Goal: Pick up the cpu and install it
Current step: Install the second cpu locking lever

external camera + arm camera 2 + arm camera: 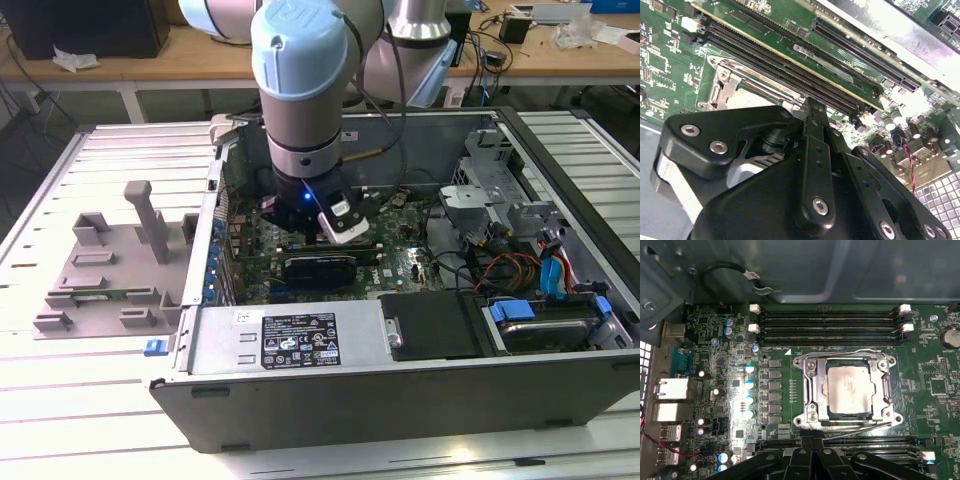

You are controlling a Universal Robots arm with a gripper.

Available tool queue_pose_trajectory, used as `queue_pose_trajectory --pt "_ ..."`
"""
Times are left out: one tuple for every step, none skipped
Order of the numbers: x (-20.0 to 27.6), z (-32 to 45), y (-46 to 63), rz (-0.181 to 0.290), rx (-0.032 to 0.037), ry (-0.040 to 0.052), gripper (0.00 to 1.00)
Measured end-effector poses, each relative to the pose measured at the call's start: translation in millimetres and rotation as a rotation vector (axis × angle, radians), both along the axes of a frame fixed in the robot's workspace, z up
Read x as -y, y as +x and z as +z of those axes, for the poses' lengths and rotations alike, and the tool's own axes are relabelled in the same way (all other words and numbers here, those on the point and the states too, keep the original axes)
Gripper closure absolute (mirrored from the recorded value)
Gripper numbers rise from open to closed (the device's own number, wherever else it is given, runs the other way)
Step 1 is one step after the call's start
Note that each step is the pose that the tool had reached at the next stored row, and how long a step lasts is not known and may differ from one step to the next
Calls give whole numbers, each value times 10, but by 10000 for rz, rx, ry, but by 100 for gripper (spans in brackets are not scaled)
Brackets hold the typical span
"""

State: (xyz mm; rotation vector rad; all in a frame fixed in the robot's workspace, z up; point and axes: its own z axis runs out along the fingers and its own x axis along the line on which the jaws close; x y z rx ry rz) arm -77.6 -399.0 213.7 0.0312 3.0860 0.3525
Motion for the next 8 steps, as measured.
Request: queue_pose_trajectory --pt "4 -11 0 1 1 36 89" --pt "7 -18 0 1 3 87 89" --pt "13 -24 0 1 4 165 89" --pt "19 -28 0 0 6 252 89" --pt "25 -32 0 1 7 325 89" --pt "33 -41 -1 0 7 375 89" --pt "39 -53 -1 0 9 388 89" --pt "43 -67 -2 0 9 392 89"
